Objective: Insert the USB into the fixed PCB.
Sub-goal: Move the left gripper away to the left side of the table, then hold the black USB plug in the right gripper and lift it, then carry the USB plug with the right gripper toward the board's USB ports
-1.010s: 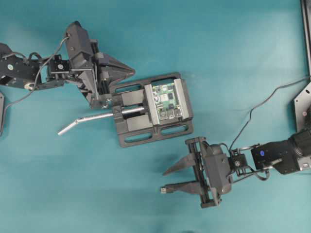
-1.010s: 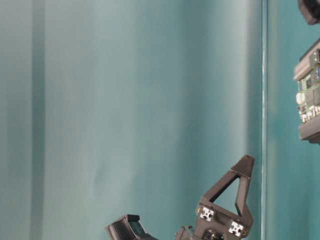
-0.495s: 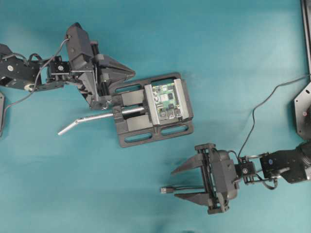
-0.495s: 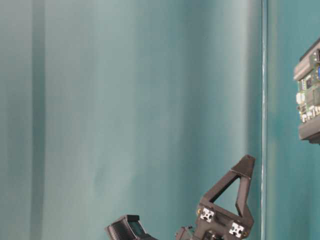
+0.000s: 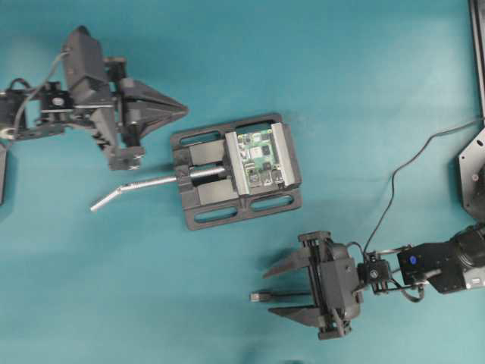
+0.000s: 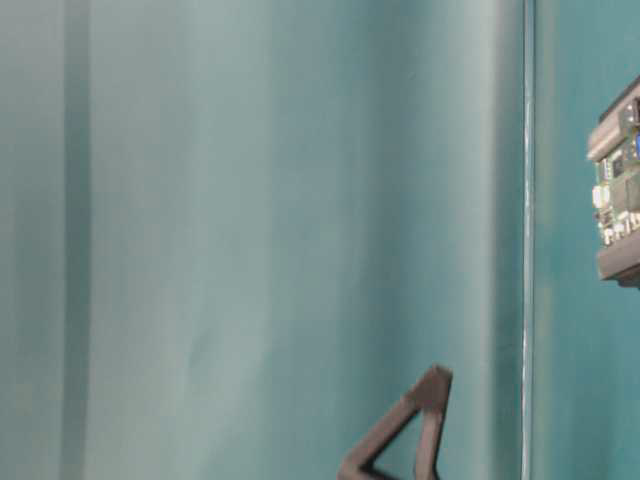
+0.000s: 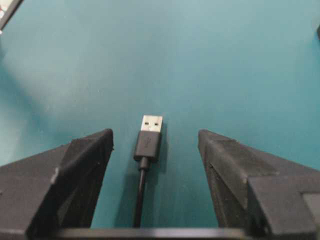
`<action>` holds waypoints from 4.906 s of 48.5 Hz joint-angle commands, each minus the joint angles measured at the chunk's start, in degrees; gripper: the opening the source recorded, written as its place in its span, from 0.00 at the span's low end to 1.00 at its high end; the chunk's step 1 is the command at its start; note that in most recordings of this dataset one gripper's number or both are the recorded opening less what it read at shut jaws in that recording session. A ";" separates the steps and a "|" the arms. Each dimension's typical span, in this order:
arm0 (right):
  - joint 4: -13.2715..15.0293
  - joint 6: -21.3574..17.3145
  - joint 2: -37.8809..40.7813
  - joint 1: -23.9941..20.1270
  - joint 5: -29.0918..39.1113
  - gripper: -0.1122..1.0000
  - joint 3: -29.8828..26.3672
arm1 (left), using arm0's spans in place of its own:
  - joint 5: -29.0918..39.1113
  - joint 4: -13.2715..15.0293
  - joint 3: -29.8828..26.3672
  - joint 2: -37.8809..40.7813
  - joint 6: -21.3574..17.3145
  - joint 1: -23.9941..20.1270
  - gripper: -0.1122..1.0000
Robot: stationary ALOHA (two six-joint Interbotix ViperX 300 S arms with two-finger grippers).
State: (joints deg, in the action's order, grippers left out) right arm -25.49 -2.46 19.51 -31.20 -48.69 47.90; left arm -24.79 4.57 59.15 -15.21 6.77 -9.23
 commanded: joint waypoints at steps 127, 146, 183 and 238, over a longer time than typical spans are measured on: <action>-1.41 0.44 1.93 -0.26 -0.26 0.29 -0.62 | 36.30 -0.70 23.03 -62.14 0.18 0.88 0.10; -5.80 0.44 1.93 -0.26 -0.44 0.29 -0.70 | 36.30 -0.70 23.12 -62.14 0.35 0.88 0.10; -22.76 11.78 1.93 -0.88 -3.78 0.29 -5.27 | 36.30 -0.70 23.12 -62.14 0.18 0.88 0.10; -72.86 24.61 7.65 -8.61 -28.21 0.29 -20.48 | 36.30 -0.70 23.12 -62.14 0.18 0.88 0.10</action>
State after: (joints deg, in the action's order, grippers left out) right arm -96.77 21.97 27.69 -39.55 -75.15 29.18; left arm 11.78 4.04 83.23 -77.78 6.86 -8.17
